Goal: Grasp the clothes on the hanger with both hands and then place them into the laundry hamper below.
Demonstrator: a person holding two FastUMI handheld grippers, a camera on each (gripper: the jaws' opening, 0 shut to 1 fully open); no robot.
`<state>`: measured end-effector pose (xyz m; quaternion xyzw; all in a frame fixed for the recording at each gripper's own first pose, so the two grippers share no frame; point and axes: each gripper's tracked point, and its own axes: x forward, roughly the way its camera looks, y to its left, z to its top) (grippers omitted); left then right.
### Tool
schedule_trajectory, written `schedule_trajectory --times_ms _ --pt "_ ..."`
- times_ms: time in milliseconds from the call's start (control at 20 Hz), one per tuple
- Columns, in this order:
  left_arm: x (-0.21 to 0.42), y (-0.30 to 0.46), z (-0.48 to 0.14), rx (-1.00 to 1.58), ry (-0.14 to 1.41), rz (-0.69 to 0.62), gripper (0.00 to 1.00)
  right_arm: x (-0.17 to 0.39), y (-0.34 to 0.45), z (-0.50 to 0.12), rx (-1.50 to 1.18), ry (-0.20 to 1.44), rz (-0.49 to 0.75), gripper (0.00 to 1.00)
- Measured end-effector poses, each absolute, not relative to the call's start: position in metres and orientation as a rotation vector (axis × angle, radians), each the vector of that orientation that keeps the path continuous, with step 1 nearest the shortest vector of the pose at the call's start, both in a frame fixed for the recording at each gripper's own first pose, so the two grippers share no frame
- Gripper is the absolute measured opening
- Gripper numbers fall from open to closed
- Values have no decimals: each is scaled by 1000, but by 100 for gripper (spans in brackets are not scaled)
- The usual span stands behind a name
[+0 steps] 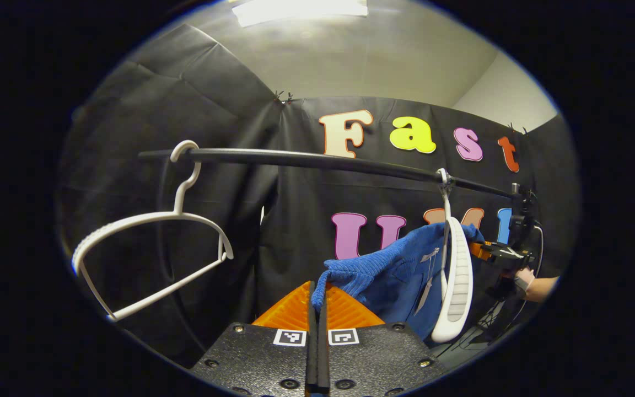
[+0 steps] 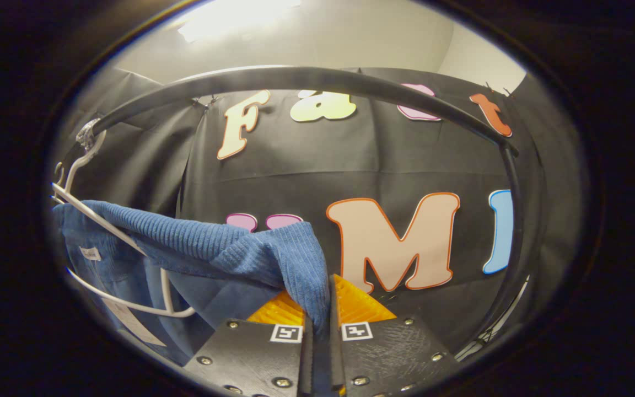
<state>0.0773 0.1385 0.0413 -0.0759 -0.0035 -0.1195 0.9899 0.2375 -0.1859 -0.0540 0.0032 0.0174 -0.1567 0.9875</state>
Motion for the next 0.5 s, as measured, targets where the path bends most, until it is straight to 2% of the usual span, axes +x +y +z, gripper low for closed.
schedule_trajectory --times_ms 250,500 --pt "76 125 33 -197 -16 -303 0 246 -201 -67 49 57 -371 11" --pt "72 119 22 -245 -3 -310 0 247 -198 -82 32 88 -371 11"
